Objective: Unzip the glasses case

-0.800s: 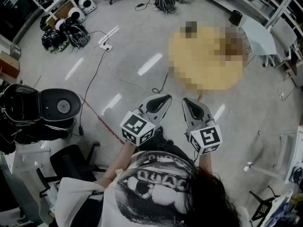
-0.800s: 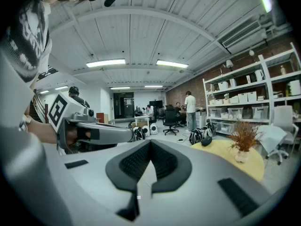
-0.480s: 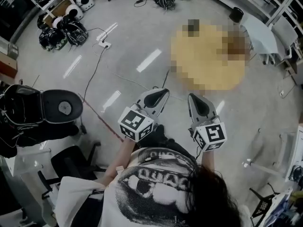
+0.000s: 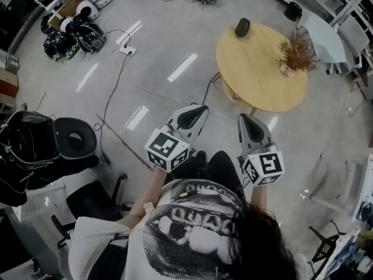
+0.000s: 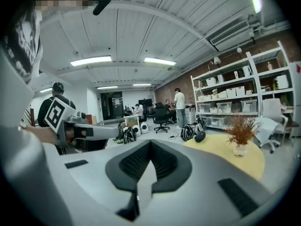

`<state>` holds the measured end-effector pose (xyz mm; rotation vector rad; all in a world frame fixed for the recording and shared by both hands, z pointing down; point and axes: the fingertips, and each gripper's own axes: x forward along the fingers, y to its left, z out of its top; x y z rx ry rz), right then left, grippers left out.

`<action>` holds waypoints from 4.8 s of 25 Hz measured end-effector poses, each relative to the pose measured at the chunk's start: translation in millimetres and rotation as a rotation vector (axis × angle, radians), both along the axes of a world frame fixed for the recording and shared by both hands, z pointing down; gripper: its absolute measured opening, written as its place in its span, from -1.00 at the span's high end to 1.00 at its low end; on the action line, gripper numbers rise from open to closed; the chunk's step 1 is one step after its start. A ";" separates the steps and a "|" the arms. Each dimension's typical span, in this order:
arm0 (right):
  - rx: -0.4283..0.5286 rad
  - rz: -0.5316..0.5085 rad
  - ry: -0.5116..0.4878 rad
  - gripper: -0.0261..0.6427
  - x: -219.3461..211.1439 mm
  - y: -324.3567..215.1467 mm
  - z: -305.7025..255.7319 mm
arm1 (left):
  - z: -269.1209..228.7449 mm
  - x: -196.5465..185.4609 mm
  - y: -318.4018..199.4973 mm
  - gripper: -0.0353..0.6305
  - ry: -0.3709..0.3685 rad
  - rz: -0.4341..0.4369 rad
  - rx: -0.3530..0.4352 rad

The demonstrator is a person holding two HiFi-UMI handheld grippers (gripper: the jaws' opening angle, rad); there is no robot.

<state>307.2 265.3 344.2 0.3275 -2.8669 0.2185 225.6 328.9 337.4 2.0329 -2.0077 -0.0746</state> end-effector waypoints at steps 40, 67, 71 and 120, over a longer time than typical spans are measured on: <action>-0.077 -0.141 0.122 0.93 -236.7 -241.6 75.5 | 36.6 -219.6 -220.4 0.85 -0.005 -0.082 -0.075; -0.144 0.176 0.110 0.93 -254.2 -325.5 100.0 | 60.6 -266.0 -341.8 0.84 0.021 0.233 -0.154; -0.171 0.272 0.121 0.93 -265.1 -355.1 110.4 | 77.6 -283.7 -378.2 0.83 0.032 0.343 -0.193; -0.269 0.341 0.519 -0.07 -324.9 -447.8 296.5 | 300.9 -260.1 -560.0 -0.07 0.540 0.774 -0.843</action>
